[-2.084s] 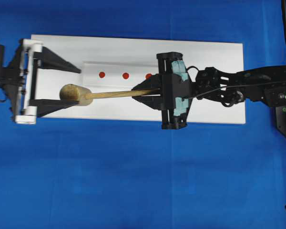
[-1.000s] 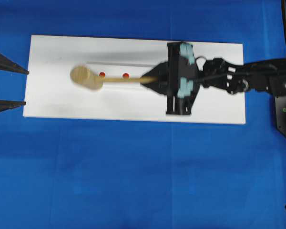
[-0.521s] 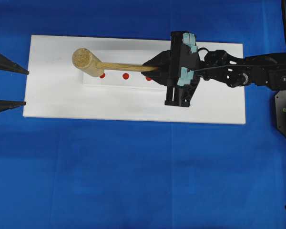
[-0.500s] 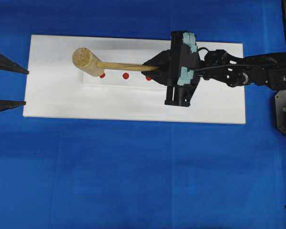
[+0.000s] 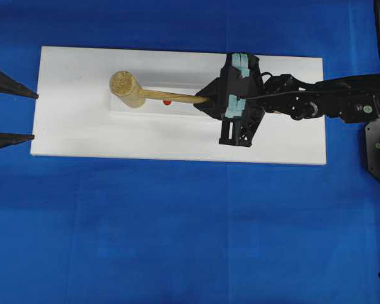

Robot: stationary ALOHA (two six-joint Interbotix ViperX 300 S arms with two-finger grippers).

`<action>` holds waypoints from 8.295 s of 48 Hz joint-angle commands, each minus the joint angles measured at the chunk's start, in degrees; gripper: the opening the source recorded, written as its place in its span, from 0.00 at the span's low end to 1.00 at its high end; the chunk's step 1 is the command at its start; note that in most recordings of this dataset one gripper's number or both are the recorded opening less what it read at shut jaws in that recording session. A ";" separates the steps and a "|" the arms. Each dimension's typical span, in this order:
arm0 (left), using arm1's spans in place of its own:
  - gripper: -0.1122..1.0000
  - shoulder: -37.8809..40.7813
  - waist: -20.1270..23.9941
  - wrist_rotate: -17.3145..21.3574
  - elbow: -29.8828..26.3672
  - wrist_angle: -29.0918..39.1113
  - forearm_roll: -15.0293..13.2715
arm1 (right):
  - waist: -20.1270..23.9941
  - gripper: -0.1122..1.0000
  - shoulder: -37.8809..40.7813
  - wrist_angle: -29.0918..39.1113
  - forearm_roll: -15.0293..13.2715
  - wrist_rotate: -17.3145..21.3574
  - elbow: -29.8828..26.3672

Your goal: Hit the mark with a hammer.

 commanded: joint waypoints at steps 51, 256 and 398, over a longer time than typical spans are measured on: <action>0.83 0.26 0.09 -0.26 -0.53 -0.53 0.00 | 1.67 0.13 -21.80 -6.15 0.00 0.09 8.88; 0.83 0.53 0.09 -0.70 -0.44 -1.93 -0.09 | 7.38 0.13 -7.38 -1.23 1.76 1.41 -4.92; 0.52 41.13 1.85 -7.21 -13.27 -25.84 -0.44 | 7.56 0.89 -7.82 -1.58 0.88 1.49 -4.92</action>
